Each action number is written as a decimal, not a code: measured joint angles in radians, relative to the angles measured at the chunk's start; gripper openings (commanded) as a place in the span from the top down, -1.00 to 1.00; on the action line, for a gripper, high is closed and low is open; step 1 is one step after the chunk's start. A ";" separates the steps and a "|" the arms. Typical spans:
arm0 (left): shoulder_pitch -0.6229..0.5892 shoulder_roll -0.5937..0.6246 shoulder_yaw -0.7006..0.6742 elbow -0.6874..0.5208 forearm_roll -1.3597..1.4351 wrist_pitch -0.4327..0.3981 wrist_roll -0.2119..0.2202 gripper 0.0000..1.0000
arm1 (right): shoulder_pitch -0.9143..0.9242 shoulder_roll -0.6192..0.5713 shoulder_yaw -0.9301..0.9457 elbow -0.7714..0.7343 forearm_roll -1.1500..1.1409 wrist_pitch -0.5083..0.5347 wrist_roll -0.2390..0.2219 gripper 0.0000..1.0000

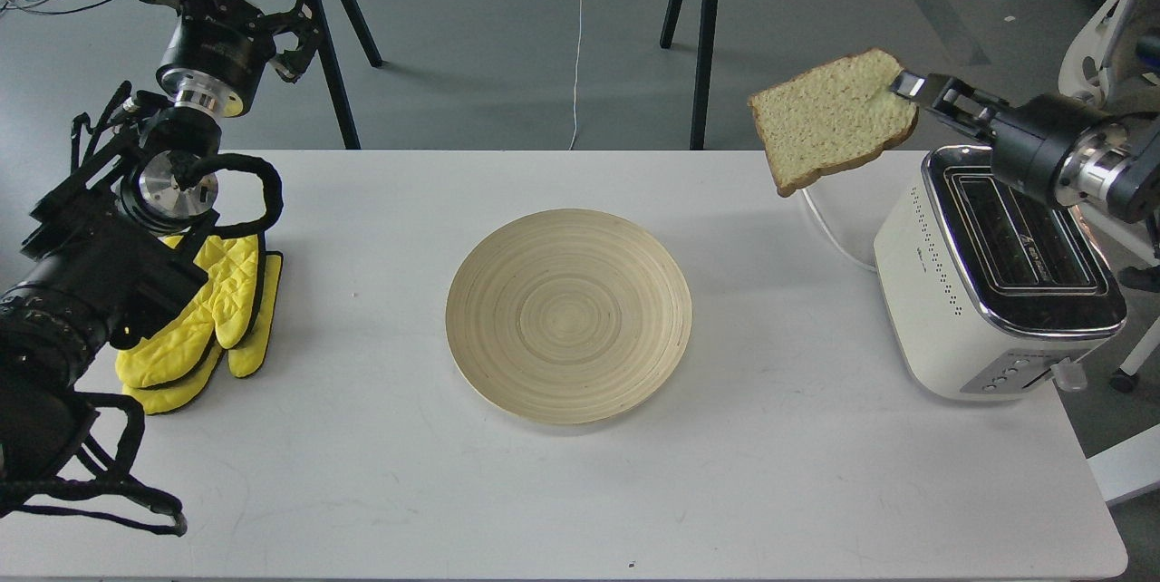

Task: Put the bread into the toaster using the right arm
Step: 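Carry the bread slice above the toaster slot with the right gripper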

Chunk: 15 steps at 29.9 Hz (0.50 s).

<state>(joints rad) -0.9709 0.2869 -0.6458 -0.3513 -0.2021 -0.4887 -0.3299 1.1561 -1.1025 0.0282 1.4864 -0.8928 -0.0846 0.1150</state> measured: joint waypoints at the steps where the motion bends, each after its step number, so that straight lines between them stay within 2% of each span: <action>1: 0.000 0.000 0.000 0.000 0.000 0.000 0.000 -1.00 | 0.007 -0.043 0.000 0.020 -0.011 0.014 -0.013 1.00; 5: 0.000 -0.001 0.000 0.000 0.000 0.000 0.000 -1.00 | 0.013 -0.185 0.001 0.050 -0.049 0.053 -0.060 1.00; 9: 0.000 -0.002 0.000 0.000 0.001 0.000 0.000 -1.00 | 0.013 -0.278 0.002 0.048 -0.054 0.110 -0.123 1.00; 15: -0.002 -0.002 0.000 0.000 0.001 0.000 0.000 -1.00 | 0.005 -0.334 -0.011 0.043 -0.059 0.151 -0.147 1.00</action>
<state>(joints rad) -0.9724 0.2853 -0.6458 -0.3513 -0.2009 -0.4887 -0.3299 1.1606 -1.4368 0.0175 1.5295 -0.9517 0.0660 -0.0319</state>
